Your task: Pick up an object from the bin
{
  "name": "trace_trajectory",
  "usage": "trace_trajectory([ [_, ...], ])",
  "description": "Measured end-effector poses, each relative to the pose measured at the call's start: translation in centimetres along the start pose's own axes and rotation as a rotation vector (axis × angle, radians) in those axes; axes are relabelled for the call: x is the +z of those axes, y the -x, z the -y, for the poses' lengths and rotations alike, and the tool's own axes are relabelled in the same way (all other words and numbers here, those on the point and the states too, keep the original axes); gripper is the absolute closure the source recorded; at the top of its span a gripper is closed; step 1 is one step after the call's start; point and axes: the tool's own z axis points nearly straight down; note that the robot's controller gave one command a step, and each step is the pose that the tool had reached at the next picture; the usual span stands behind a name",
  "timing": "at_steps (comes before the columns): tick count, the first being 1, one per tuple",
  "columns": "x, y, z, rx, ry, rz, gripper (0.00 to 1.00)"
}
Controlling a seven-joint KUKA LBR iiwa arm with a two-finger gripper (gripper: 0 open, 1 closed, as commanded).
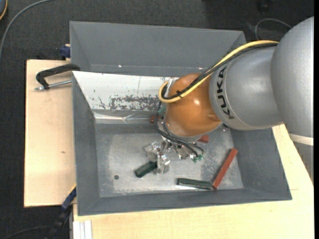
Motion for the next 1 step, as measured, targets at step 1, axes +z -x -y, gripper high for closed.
trace_trajectory([
  [1,-16.06,4.61,-0.75,-0.381,-0.006,0.013,1.00],
])
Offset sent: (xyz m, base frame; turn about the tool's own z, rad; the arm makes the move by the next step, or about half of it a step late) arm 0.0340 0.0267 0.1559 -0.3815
